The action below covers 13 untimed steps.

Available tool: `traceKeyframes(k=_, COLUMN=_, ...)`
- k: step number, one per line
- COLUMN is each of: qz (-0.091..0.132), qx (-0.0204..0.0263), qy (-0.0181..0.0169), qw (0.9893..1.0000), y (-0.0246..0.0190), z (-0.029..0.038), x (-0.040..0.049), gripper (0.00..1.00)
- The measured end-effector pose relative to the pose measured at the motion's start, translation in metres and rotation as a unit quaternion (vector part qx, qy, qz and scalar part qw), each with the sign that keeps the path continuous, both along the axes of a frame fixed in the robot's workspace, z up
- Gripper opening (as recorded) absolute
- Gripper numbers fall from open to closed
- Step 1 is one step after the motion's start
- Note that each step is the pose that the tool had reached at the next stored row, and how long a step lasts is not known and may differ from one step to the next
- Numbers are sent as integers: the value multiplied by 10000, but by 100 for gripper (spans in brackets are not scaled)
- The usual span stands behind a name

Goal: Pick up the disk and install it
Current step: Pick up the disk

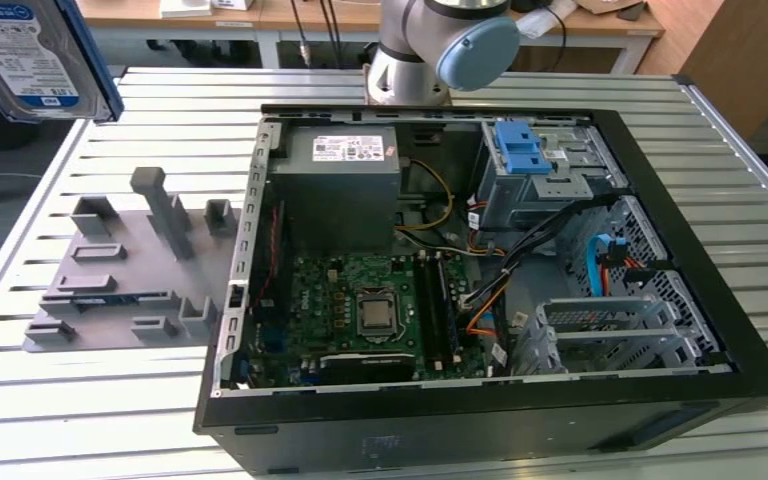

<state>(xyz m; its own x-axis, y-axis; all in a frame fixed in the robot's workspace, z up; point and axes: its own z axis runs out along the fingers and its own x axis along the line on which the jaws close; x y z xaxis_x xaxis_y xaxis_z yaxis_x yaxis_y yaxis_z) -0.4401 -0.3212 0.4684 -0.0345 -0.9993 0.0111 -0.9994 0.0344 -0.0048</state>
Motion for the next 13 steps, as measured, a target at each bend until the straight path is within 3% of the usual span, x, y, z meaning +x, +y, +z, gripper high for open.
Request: traceKeyframes(k=13, qz=0, qx=0, qy=0, qw=10000, y=0, z=81, x=0, gripper=36)
